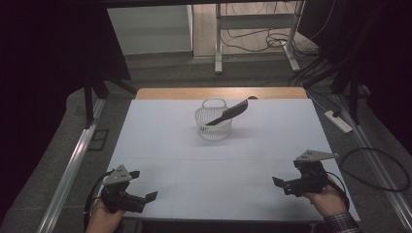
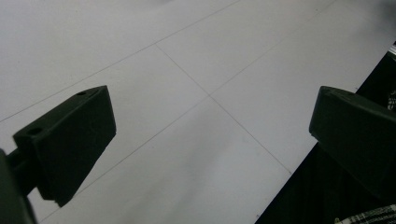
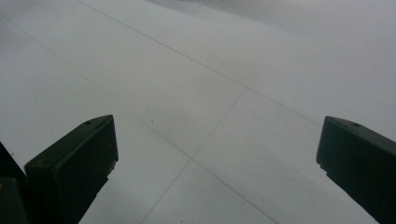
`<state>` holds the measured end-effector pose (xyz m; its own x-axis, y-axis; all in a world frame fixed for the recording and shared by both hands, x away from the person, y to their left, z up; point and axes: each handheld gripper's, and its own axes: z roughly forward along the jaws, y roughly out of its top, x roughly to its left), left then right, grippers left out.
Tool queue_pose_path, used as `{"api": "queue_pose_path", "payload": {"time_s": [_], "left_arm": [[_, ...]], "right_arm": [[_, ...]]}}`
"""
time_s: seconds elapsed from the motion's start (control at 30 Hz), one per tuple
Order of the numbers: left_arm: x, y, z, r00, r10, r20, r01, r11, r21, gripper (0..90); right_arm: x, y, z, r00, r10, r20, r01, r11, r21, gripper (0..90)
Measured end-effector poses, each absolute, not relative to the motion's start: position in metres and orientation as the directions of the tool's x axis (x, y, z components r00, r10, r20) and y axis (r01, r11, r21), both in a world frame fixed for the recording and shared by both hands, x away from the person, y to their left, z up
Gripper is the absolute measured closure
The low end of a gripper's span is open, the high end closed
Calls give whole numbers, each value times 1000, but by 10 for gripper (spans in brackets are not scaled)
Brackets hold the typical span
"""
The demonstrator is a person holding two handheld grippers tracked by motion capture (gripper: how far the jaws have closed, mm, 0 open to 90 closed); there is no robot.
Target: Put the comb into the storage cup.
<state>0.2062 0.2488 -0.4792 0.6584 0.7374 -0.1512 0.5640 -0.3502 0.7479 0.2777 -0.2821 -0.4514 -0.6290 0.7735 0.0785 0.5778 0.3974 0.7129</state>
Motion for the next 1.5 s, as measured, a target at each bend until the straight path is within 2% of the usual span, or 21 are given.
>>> {"api": "queue_pose_path", "payload": {"time_s": [1.5], "left_arm": [[207, 252, -479, 640, 750, -167, 570, -318, 757, 0]], "right_arm": [[250, -313, -456, -544, 837, 47, 619, 363, 696, 0]]}}
